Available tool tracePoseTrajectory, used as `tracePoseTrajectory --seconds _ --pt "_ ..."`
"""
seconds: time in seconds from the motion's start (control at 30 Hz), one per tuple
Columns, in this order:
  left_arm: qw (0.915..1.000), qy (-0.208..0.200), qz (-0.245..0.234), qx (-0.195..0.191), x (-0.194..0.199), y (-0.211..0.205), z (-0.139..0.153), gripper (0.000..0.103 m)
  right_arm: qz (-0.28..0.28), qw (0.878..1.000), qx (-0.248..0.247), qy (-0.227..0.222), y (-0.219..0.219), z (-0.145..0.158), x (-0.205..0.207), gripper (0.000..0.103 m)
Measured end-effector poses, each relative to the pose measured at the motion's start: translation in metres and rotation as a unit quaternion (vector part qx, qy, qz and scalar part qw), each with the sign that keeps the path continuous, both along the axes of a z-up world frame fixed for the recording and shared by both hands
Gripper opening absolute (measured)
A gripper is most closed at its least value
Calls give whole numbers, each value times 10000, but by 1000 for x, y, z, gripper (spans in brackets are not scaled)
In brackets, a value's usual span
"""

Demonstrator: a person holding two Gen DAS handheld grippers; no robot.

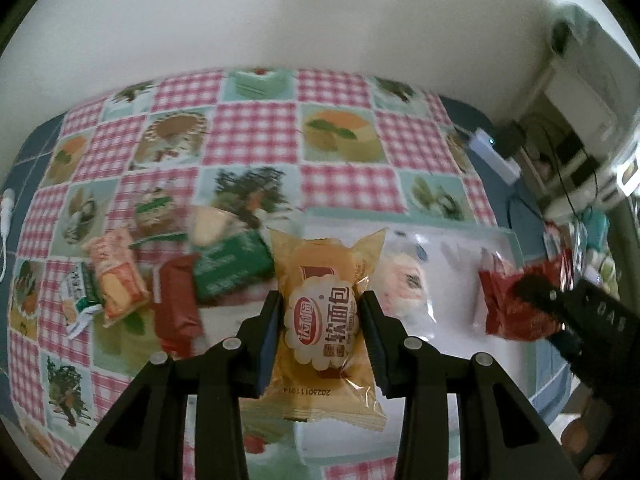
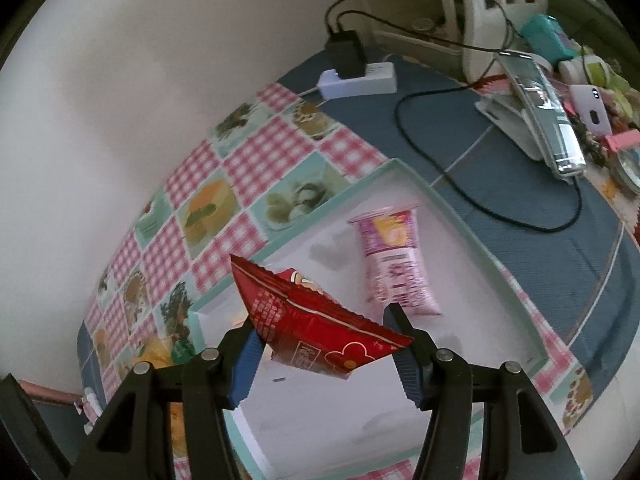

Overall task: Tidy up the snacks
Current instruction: 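Carry both packs into the tray and open both tools to release them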

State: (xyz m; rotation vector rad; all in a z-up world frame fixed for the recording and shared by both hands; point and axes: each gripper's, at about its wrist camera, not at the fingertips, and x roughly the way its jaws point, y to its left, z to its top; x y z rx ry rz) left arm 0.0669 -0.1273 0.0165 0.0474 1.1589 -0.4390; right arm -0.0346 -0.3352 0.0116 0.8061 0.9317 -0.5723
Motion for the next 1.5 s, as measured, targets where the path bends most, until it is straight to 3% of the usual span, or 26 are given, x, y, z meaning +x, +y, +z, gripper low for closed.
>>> tracePoseTrajectory --seconds 0.23,0.5,0.57,0.83,1.0,1.17,1.2,1.27,1.5 --pt "9985 57 -458 305 -20 -34 -10 41 -56 9999 78 110 -7 -5 -5 62" --pt "9975 377 -473 367 -21 -39 -24 42 45 9996 164 217 -3 -10 -2 63" --pt "9974 450 -439 347 -20 -38 -26 50 51 9995 156 255 -1 -12 -1 63" --pt "9978 448 -336 342 -18 -34 -25 58 57 9992 162 361 0 -15 0 63" --pt "9979 479 -232 362 -16 -31 -26 58 13 9990 117 442 0 -19 -1 75" --pt "9982 481 -127 345 -13 -26 -26 60 27 9988 60 489 2 -19 0 79" --pt "9982 485 -102 334 -12 -26 -26 62 38 9988 46 495 2 -19 1 80" --pt "9984 509 -23 259 -9 -21 -25 78 55 9988 31 495 2 -19 1 81" --pt "9965 548 626 -39 9 12 -22 83 73 9992 -12 400 3 -19 1 91"
